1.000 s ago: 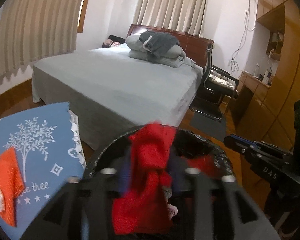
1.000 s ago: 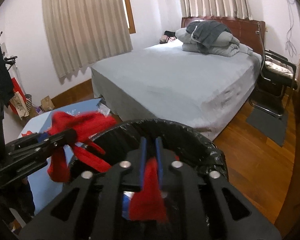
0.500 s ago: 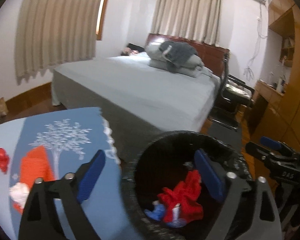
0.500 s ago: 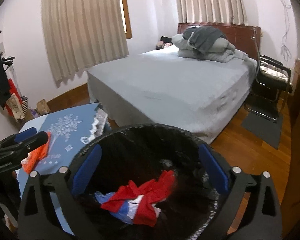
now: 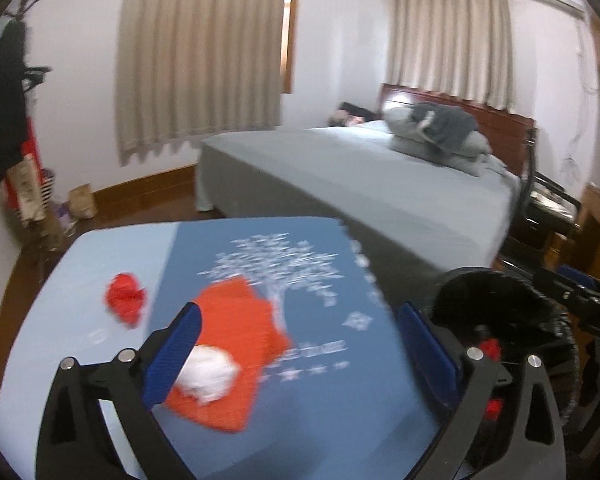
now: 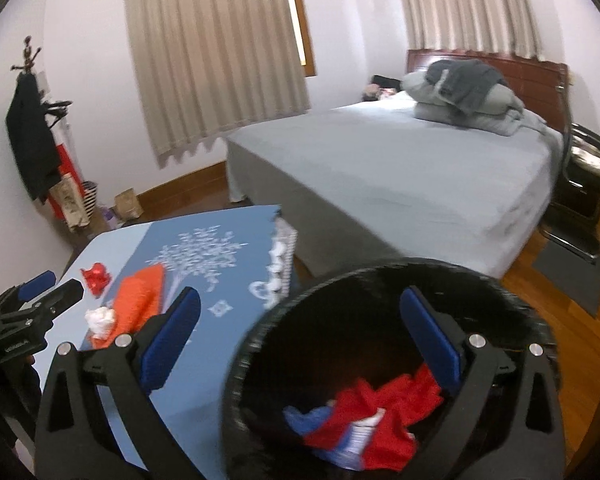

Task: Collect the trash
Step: 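Move both tools back over the orange mesh pad and white tissue, then grasp the white tissue with the left tool while the right tool grasps the orange mesh pad, then carry the tissue and orange mesh pad over the black bin and open both tools, then grasp the red plastic bag with the left tool while the right tool grasps the second orange mesh pad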

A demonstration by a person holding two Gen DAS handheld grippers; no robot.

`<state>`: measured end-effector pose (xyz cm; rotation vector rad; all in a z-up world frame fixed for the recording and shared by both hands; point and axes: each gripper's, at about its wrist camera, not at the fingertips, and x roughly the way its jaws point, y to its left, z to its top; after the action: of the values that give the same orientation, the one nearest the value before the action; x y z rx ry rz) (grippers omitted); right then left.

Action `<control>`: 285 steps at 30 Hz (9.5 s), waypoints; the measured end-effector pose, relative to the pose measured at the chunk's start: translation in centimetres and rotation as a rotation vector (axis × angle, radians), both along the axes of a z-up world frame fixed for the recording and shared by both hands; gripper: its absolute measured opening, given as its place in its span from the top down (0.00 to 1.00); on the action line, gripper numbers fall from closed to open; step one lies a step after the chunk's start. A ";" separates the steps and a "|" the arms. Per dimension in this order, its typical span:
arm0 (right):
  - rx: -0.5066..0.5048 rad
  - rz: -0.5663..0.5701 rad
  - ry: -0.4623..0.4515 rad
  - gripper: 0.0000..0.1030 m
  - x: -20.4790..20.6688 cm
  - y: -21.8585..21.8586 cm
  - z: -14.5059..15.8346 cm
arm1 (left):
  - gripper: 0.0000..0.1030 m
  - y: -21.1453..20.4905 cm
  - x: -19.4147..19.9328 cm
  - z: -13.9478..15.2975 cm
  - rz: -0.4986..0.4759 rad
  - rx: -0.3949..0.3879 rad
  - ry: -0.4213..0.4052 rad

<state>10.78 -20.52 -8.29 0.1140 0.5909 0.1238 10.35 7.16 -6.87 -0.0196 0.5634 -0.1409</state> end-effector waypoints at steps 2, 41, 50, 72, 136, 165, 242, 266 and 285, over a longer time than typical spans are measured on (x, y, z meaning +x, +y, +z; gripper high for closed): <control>-0.001 0.024 -0.004 0.06 0.5 1.5 -0.1 | 0.06 1.8 -0.1 -0.5 0.039 0.006 0.002; -0.070 0.144 0.071 0.06 5.0 10.5 -4.6 | 0.52 6.7 3.6 -8.4 0.077 -0.060 0.170; -0.068 0.167 0.054 0.06 5.2 12.0 -4.1 | 0.52 8.9 2.1 -5.4 0.124 -0.062 0.092; -0.076 0.289 0.170 0.24 6.4 22.3 -8.1 | 0.53 17.3 0.1 -8.2 0.276 -0.007 0.143; 0.064 0.296 -0.006 0.87 0.2 10.7 3.5 | 0.53 7.0 -1.8 1.8 0.102 -0.022 -0.044; 0.019 0.025 -0.077 0.87 -4.3 -3.3 4.9 | 0.53 -8.6 -3.0 5.7 -0.191 -0.057 -0.118; 0.025 0.107 0.034 0.05 5.7 8.2 -1.9 | 0.06 8.1 1.9 -1.8 0.164 0.033 -0.007; -0.079 0.326 0.274 0.07 13.6 23.6 -11.1 | 0.07 18.5 3.6 -7.6 0.315 0.008 0.109; -0.002 0.455 0.273 0.90 13.8 23.1 -9.5 | 0.07 17.4 7.4 -7.7 0.283 -0.015 0.108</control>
<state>24.61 2.55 -17.78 -0.0088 0.8831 0.5555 17.80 24.58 -14.61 -0.1211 0.6611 0.1326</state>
